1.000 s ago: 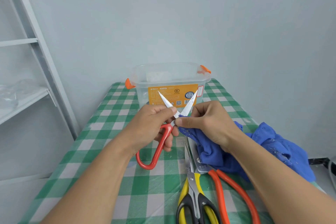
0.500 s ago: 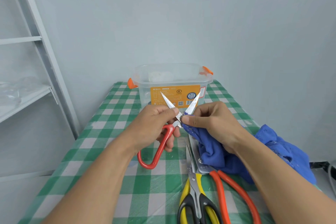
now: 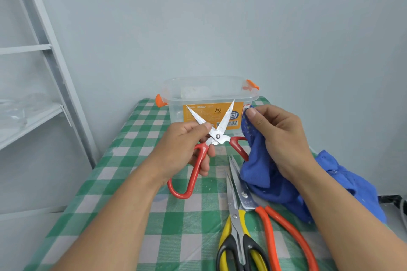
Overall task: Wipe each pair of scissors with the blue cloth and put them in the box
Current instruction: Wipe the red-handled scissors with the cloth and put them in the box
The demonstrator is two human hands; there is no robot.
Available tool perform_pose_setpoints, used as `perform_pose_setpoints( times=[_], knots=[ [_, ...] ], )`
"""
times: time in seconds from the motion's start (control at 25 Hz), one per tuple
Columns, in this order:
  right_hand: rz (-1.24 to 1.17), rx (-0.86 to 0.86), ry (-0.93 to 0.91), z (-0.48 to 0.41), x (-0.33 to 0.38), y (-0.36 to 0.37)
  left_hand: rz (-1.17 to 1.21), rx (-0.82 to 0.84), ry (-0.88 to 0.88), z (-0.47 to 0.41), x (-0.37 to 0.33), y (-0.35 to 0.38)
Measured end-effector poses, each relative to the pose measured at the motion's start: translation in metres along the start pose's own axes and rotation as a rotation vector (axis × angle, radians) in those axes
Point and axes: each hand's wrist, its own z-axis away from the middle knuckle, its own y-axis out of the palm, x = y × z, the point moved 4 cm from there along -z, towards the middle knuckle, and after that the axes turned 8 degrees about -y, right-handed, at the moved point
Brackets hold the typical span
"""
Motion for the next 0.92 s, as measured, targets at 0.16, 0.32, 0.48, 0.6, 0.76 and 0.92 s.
perform_pose_setpoints(
  times=[0.16,0.32,0.48,0.6,0.76,0.92],
  knots=[
    [0.046,0.083,-0.007,0.0,-0.002,0.0,0.006,-0.059,0.047,0.002,-0.004,0.0],
    [0.067,0.162,0.002,0.002,0.001,0.002,-0.027,-0.098,0.091,0.003,-0.007,0.0],
    [0.121,0.179,-0.072,0.007,0.006,0.006,-0.016,-0.102,0.091,0.002,-0.007,0.003],
    [0.244,0.168,-0.157,0.009,0.008,0.014,0.005,-0.108,0.086,0.002,-0.005,0.004],
    [0.315,0.14,-0.202,0.01,0.006,0.02,0.042,-0.099,0.08,0.001,-0.003,0.008],
    [0.422,0.124,-0.263,0.01,0.001,0.024,0.056,-0.091,0.086,0.002,-0.002,0.013]
  ],
)
